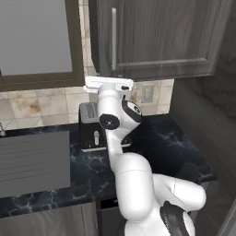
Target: Close all open cabinet doors.
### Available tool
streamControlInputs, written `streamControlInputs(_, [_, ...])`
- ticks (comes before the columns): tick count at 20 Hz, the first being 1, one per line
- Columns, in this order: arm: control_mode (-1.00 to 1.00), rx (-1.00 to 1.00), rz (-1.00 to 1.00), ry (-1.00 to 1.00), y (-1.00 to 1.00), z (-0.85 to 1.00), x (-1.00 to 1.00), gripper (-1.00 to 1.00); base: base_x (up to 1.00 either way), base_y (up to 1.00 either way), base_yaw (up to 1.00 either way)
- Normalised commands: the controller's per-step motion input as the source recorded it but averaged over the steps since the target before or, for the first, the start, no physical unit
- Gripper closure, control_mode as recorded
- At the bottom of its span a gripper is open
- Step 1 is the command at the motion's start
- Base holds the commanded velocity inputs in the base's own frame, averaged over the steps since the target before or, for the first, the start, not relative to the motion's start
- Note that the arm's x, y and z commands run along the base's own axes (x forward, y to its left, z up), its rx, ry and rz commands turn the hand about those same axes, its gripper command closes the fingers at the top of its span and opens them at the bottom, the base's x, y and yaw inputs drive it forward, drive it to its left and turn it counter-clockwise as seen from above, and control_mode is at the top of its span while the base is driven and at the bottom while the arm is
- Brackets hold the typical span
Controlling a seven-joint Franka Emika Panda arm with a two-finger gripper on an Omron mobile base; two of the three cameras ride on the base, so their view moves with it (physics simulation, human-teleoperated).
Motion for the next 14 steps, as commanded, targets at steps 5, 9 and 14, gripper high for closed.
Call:
streamControlInputs(5, [-1.00, 0.01, 0.00, 0.00, 0.00, 0.00, 0.28, -1.00, 0.00, 0.00, 0.00])
streamControlInputs(9, [-1.00, 0.00, 0.00, 0.01, 0.00, 0.00, 0.26, -1.00, 0.00, 0.00, 0.00])
streamControlInputs(14, [-1.00, 0.00, 0.00, 0.01, 0.00, 0.00, 0.25, -1.00, 0.00, 0.00, 0.00])
